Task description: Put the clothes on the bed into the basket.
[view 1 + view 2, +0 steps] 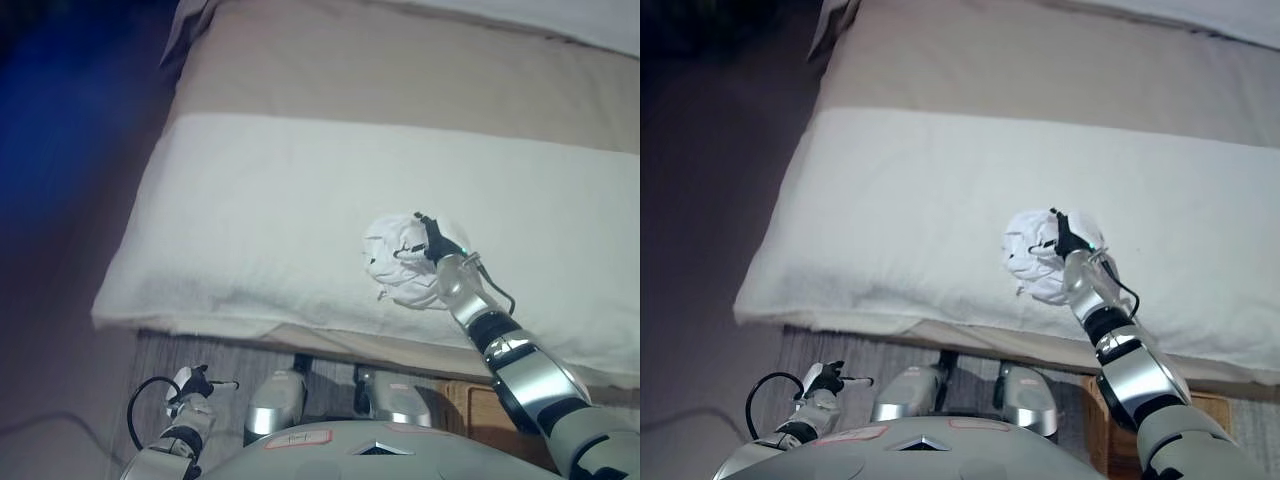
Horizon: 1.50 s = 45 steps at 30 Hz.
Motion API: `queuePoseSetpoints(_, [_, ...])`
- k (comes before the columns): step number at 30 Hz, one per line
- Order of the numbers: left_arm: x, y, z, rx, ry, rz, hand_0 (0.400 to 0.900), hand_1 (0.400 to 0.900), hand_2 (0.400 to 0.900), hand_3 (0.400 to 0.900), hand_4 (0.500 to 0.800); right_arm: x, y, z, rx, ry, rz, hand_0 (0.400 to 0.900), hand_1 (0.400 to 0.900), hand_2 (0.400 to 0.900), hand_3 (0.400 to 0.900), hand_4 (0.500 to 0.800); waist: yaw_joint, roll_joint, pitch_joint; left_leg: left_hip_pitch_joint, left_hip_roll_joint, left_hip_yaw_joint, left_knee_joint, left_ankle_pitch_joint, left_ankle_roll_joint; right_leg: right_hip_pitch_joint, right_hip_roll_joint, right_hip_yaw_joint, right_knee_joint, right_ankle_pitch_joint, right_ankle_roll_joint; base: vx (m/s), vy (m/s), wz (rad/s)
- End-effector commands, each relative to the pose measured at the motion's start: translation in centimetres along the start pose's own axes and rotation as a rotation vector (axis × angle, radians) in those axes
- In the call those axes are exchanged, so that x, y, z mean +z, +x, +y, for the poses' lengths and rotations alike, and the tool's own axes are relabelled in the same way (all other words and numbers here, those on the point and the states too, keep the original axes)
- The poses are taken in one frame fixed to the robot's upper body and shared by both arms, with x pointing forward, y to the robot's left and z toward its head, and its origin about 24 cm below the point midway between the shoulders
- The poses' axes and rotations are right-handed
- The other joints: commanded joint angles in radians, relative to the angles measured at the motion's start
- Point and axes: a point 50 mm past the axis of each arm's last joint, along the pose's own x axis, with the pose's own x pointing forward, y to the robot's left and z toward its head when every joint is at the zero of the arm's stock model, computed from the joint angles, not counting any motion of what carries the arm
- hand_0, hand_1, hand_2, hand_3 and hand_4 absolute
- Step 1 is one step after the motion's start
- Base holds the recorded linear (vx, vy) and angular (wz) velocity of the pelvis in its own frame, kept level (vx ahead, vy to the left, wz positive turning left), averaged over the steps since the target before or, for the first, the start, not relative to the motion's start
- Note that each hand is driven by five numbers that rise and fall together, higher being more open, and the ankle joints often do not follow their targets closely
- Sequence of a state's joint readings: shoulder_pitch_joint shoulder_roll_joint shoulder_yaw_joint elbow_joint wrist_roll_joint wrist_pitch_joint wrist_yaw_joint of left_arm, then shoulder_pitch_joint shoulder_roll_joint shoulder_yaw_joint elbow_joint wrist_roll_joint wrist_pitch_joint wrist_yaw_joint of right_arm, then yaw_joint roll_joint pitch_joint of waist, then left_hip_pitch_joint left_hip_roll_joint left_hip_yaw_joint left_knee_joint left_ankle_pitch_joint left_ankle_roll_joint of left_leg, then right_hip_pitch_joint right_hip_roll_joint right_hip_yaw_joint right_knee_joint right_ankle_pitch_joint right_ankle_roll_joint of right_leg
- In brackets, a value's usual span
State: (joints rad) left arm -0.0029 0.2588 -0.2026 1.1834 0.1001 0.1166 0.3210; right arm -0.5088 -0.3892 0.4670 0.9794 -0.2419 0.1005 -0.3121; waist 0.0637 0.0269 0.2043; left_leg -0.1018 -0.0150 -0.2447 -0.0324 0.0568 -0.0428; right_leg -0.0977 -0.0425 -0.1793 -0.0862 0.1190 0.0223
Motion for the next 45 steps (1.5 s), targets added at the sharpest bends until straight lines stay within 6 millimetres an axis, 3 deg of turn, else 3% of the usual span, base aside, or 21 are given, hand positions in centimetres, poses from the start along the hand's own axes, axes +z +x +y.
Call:
queuePoseSetpoints(1, [0.3,0.4,1.3,0.075,0.019,0.011,0.900,0.900,0.900,0.900,0.800,1.2,1.9,-5.8,-0.216,-0.047,-0.014,0.900,0.900,0.900,0.900,0.800,0.009,0.038,0.009,-0.005,0.020,0.071,-0.040,0.011,-0.013,-0.101,-0.031,0.032,0.057,-0.028,0.050,-0.06,-0.013,0.47])
queuePoseSetpoints(3, [0.9,0.5,1.6,0.084,0.026,-0.015,0.900,0.900,0.900,0.900,0.800,-1.1,2.5,-9.5,-0.293,-0.129,0.142,0.900,0.900,0.900,0.900,0.800,0.017,0.082,0.015,-0.059,0.019,0.136,-0.055,0.036,-0.016,-0.144,-0.036,0.015,0.031,-0.016,0.053,0.01,-0.010,0.16])
queuePoseSetpoints(9, [1.0,0.4,1.2,0.072,0.052,-0.037,0.900,0.900,0.900,0.900,0.800,-4.0,2.2,-12.2,-0.282,-0.260,0.329,0.900,0.900,0.900,0.900,0.800,0.034,0.117,0.000,-0.077,0.020,0.160,-0.055,0.043,-0.026,-0.147,-0.032,0.014,0.000,-0.014,0.055,0.09,-0.040,-0.03])
queuePoseSetpoints(12, [1.3,0.4,1.1,0.074,0.078,-0.027,0.900,0.900,0.900,0.900,0.800,-6.4,1.3,-10.1,-0.182,-0.336,0.424,0.900,0.900,0.900,0.900,0.800,0.021,0.119,-0.023,-0.045,0.018,0.158,-0.055,0.025,-0.025,-0.112,-0.029,0.022,-0.001,-0.035,0.046,0.11,-0.025,-0.11])
queuePoseSetpoints(13, [1.3,0.4,1.1,0.074,0.078,-0.027,0.900,0.900,0.900,0.900,0.800,-6.4,1.3,-10.1,-0.181,-0.336,0.424,0.900,0.900,0.900,0.900,0.800,0.021,0.119,-0.022,-0.044,0.018,0.158,-0.055,0.024,-0.025,-0.111,-0.029,0.022,-0.001,-0.036,0.046,0.10,-0.023,0.00])
queuePoseSetpoints(16, [1.6,0.6,1.3,0.069,0.116,-0.007,0.900,0.900,0.900,0.900,0.800,-9.1,-0.2,-6.3,-0.034,-0.418,0.481,0.900,0.900,0.900,0.900,0.800,-0.008,0.112,-0.054,0.014,0.020,0.162,-0.055,-0.006,-0.023,-0.048,-0.031,0.020,-0.001,-0.059,0.044,0.09,-0.015,0.00])
queuePoseSetpoints(17, [1.6,0.6,1.3,0.069,0.117,-0.007,0.900,0.900,0.900,0.900,0.800,-9.1,-0.2,-6.3,-0.033,-0.418,0.481,0.900,0.900,0.900,0.900,0.800,-0.008,0.112,-0.053,0.016,0.020,0.162,-0.055,-0.006,-0.023,-0.045,-0.031,0.020,-0.001,-0.059,0.044,0.08,0.009,-0.01])
queuePoseSetpoints(18, [1.7,0.5,1.1,0.057,0.135,-0.007,0.900,0.900,0.900,0.900,0.800,-10.4,-1.1,-4.3,0.028,-0.434,0.498,0.900,0.900,0.900,0.900,0.800,-0.022,0.109,-0.070,0.047,0.019,0.163,-0.055,-0.021,-0.021,-0.017,-0.033,0.019,-0.001,-0.066,0.046,0.06,0.016,-0.04])
queuePoseSetpoints(20, [1.6,0.5,1.0,0.048,0.156,-0.003,0.900,0.900,0.900,0.900,0.800,-11.7,-2.1,-3.1,0.072,-0.434,0.526,0.900,0.900,0.900,0.900,0.800,-0.036,0.103,-0.083,0.076,0.020,0.169,-0.055,-0.036,-0.018,0.007,-0.035,0.022,-0.001,-0.071,0.047,0.05,0.022,-0.11])
queuePoseSetpoints(23, [0.8,0.5,1.1,0.037,0.170,0.023,0.900,0.900,0.900,0.900,0.800,-12.9,-3.2,-1.6,0.125,-0.426,0.545,0.818,0.818,0.818,0.818,0.751,-0.050,0.091,-0.101,0.118,0.018,0.180,-0.055,-0.059,-0.011,0.034,-0.032,0.037,-0.001,-0.071,0.049,0.00,0.018,-0.22])
queuePoseSetpoints(25, [0.5,0.5,1.1,0.030,0.184,0.031,0.900,0.900,0.900,0.900,0.800,-13.4,-3.6,-1.1,0.140,-0.416,0.558,0.808,0.808,0.808,0.808,0.745,-0.053,0.087,-0.108,0.133,0.017,0.186,-0.055,-0.068,-0.008,0.045,-0.030,0.043,-0.001,-0.072,0.050,-0.02,0.018,-0.28])
queuePoseSetpoints(26, [-0.1,0.5,1.1,0.023,0.186,0.050,0.900,0.900,0.900,0.900,0.800,-14.4,-4.3,-0.7,0.163,-0.416,0.584,0.408,0.408,0.408,0.408,0.505,-0.060,0.082,-0.117,0.156,0.015,0.197,-0.055,-0.082,-0.002,0.057,-0.028,0.058,-0.001,-0.069,0.052,-0.03,0.025,-0.43])
queuePoseSetpoints(35, [-1.5,0.5,1.7,0.024,0.212,0.092,0.900,0.900,0.900,0.900,0.800,-14.2,-5.3,2.2,0.212,-0.356,0.554,0.400,0.400,0.400,0.400,0.500,-0.064,0.070,-0.151,0.222,0.019,0.258,-0.055,-0.109,0.007,0.089,-0.010,0.113,-0.001,-0.064,0.058,-0.03,-0.002,-0.29])
queuePoseSetpoints(39, [-1.5,0.6,2.2,0.034,0.208,0.095,0.900,0.900,0.900,0.900,0.800,-14.5,-5.4,1.9,0.193,-0.326,0.560,0.400,0.400,0.400,0.400,0.500,-0.070,0.065,-0.152,0.236,0.023,0.270,-0.055,-0.110,0.008,0.098,-0.003,0.126,-0.001,-0.064,0.058,-0.03,-0.015,-0.18])
queuePoseSetpoints(44, [-1.3,0.9,3.2,0.060,0.179,0.091,0.900,0.900,0.900,0.900,0.800,-16.3,-5.6,-0.9,0.105,-0.272,0.629,0.400,0.400,0.400,0.400,0.500,-0.087,0.051,-0.159,0.247,0.027,0.305,-0.055,-0.112,0.008,0.095,0.011,0.161,-0.001,-0.052,0.060,-0.04,-0.010,-0.28])
queuePoseSetpoints(45, [-1.3,0.9,3.3,0.062,0.170,0.093,0.900,0.900,0.900,0.900,0.800,-15.4,-5.0,-0.8,0.090,-0.265,0.598,0.400,0.400,0.400,0.400,0.500,-0.090,0.049,-0.163,0.248,0.028,0.311,-0.055,-0.113,0.008,0.095,0.013,0.165,-0.001,-0.052,0.060,-0.02,-0.006,-0.19])
